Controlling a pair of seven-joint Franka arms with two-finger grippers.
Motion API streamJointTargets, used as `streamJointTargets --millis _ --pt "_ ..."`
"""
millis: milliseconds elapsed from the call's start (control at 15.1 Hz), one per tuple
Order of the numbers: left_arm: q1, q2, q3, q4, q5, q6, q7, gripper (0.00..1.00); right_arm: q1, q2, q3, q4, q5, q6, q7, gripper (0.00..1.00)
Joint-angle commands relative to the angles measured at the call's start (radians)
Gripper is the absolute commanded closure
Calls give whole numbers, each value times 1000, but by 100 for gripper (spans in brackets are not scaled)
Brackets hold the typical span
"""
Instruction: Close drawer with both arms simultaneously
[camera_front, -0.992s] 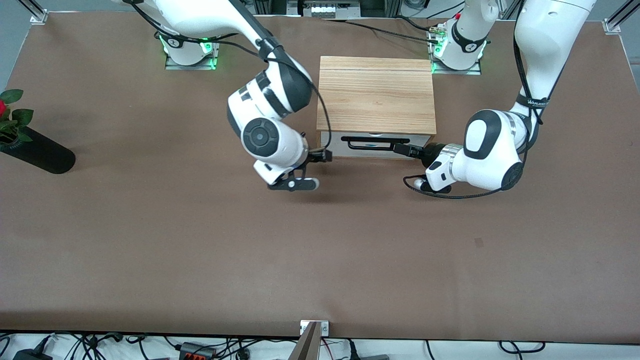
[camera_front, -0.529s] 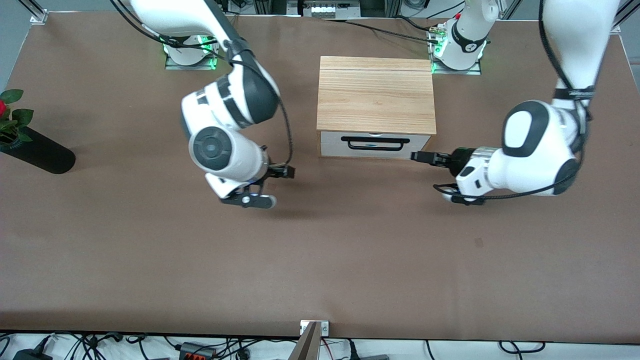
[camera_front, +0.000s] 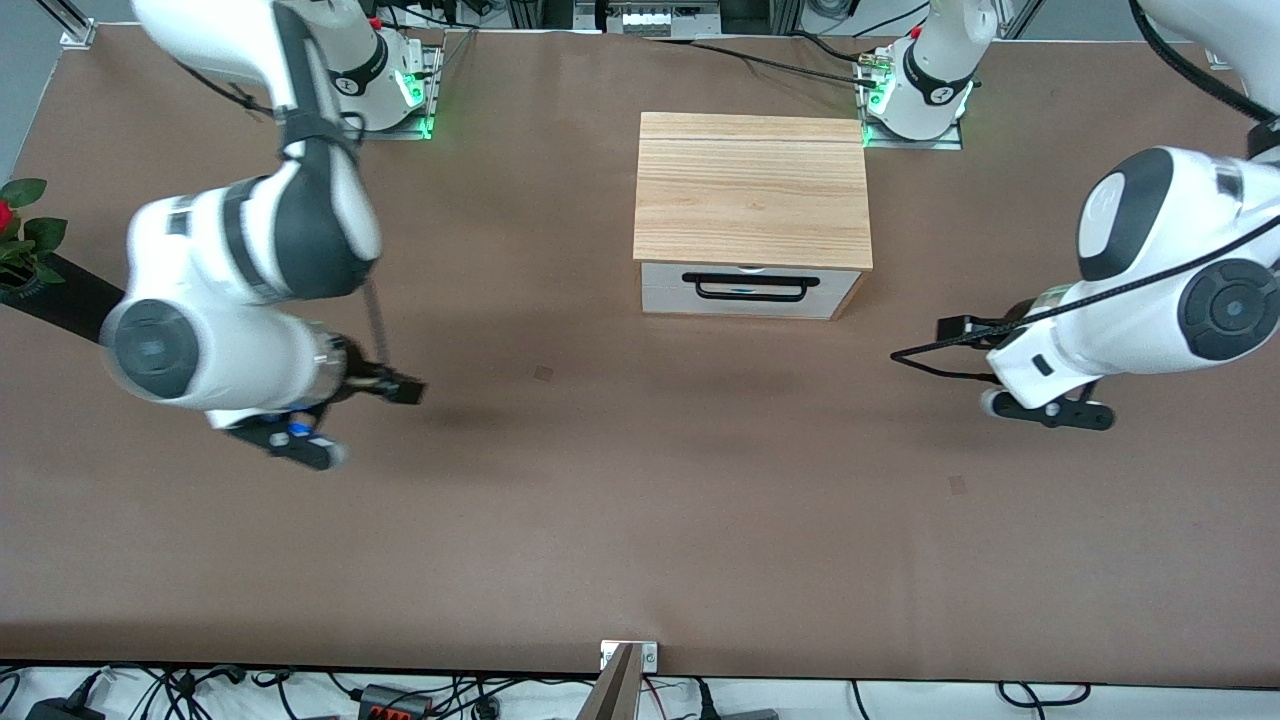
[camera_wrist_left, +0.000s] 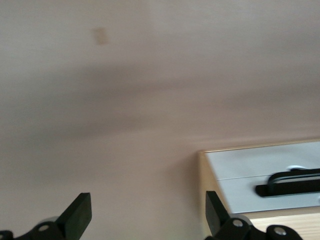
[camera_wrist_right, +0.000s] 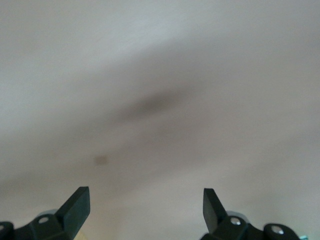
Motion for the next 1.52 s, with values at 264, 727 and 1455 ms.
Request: streamJointTargets --millis 264,727,1455 --pt "-61 -218 179 -30 -80 -35 -6 0 -165 -149 14 -8 -69 -72 -191 0" --pt "-101 -414 259 -316 -80 187 6 0 -380 -577 386 -580 -390 259 -359 0" --pt "-93 -398 242 -290 -79 126 9 0 -463 -622 485 -625 -403 198 -374 0"
